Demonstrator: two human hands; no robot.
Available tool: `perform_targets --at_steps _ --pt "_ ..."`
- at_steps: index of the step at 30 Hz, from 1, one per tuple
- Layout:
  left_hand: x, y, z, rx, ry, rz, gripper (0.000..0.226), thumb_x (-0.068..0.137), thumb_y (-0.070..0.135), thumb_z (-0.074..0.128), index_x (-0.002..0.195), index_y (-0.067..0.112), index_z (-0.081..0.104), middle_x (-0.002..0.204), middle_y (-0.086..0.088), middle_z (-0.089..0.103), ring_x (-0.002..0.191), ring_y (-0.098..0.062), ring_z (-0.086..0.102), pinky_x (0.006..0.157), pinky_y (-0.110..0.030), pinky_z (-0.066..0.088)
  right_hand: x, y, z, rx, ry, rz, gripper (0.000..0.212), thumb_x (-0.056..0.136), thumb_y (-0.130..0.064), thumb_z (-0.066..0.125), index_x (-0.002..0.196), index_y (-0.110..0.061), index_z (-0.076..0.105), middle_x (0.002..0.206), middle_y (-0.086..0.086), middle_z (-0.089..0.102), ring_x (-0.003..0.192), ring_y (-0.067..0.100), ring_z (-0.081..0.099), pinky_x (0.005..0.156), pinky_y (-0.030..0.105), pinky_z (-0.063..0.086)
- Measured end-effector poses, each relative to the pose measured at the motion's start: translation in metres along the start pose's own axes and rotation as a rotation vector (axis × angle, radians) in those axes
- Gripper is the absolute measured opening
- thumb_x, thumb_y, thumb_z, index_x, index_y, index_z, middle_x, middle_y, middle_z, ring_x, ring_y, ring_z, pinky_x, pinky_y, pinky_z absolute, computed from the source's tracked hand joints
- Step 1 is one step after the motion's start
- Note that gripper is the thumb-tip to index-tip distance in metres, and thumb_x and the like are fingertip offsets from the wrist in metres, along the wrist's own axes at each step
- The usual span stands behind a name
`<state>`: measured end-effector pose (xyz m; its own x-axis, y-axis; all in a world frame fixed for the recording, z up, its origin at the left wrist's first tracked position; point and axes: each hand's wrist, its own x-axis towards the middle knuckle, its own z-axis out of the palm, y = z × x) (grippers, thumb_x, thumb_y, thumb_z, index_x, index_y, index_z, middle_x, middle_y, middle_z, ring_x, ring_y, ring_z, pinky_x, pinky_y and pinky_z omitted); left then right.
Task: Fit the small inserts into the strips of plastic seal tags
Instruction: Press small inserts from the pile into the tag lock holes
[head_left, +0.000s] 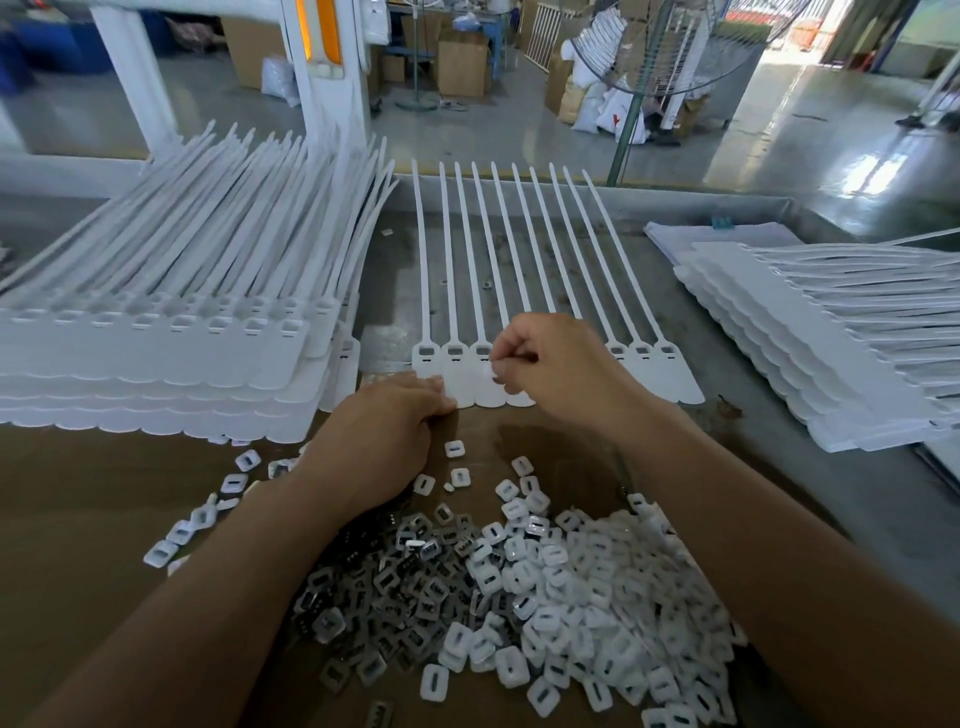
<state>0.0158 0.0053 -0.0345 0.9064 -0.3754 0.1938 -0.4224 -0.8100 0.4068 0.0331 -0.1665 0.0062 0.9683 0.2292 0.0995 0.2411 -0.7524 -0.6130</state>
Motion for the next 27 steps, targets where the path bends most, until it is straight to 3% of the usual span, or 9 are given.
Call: perform_targets --at_steps 6,10,14,16,19,22,27 --pt "0.000 -0.001 0.000 0.009 0.012 0.017 0.041 0.089 0.008 0.042 0.124 0.024 0.056 0.137 0.005 0.046 0.127 -0.010 0.038 0.101 -0.020 0.027 0.034 -0.006 0.012 -0.023 0.021 -0.002 0.009 0.089 -0.011 0.057 0.087 -0.013 0.065 0.075 -0.012 0.054 0.066 -0.001 0.049 0.059 0.010 0.036" --pt "0.001 -0.001 0.000 0.020 0.023 0.025 0.040 0.089 0.009 0.042 0.122 0.025 0.057 0.136 0.005 0.048 0.125 -0.010 0.040 0.097 -0.020 0.029 0.051 -0.008 0.028 0.007 0.040 0.028 0.012 0.088 -0.009 0.056 0.086 -0.009 0.068 0.083 -0.005 0.062 0.067 0.000 0.051 0.060 0.011 0.038" --pt "-0.001 -0.001 0.000 0.020 0.033 0.041 0.039 0.088 0.006 0.043 0.119 0.024 0.060 0.129 0.004 0.055 0.119 -0.013 0.045 0.092 -0.021 0.032 0.064 -0.006 0.041 -0.010 0.025 0.073 0.016 0.085 -0.002 0.055 0.087 0.004 0.069 0.096 0.011 0.069 0.085 0.019 0.063 0.064 0.024 0.047" --pt "-0.001 -0.001 -0.001 0.012 0.040 0.045 0.040 0.086 0.004 0.043 0.116 0.022 0.063 0.123 0.001 0.059 0.114 -0.015 0.048 0.090 -0.023 0.034 0.068 -0.005 0.046 -0.004 0.015 0.076 0.016 0.086 -0.005 0.055 0.087 0.000 0.070 0.098 0.008 0.069 0.086 0.017 0.062 0.057 0.020 0.042" --pt "0.000 -0.001 -0.001 0.005 0.036 0.042 0.040 0.085 0.003 0.043 0.115 0.021 0.063 0.121 -0.002 0.060 0.112 -0.016 0.049 0.089 -0.023 0.035 0.071 -0.005 0.049 -0.024 0.007 0.087 0.015 0.088 -0.013 0.056 0.087 -0.011 0.071 0.102 0.000 0.068 0.092 0.013 0.060 0.069 0.020 0.039" --pt "0.000 0.000 -0.001 0.003 0.037 0.045 0.041 0.084 0.001 0.044 0.114 0.021 0.064 0.121 -0.001 0.059 0.112 -0.016 0.050 0.088 -0.021 0.035 0.071 -0.003 0.052 -0.072 0.043 0.073 0.018 0.089 -0.012 0.053 0.084 -0.007 0.070 0.100 -0.001 0.068 0.084 0.013 0.060 0.063 0.020 0.041" --pt "0.000 0.000 0.000 -0.010 0.023 0.048 0.040 0.083 0.001 0.043 0.111 0.020 0.065 0.116 0.001 0.061 0.103 -0.014 0.053 0.085 -0.024 0.041 0.074 -0.005 0.057 -0.134 0.054 0.076 0.015 0.088 -0.013 0.052 0.090 -0.009 0.066 0.093 0.005 0.067 0.087 0.019 0.061 0.071 0.029 0.047"
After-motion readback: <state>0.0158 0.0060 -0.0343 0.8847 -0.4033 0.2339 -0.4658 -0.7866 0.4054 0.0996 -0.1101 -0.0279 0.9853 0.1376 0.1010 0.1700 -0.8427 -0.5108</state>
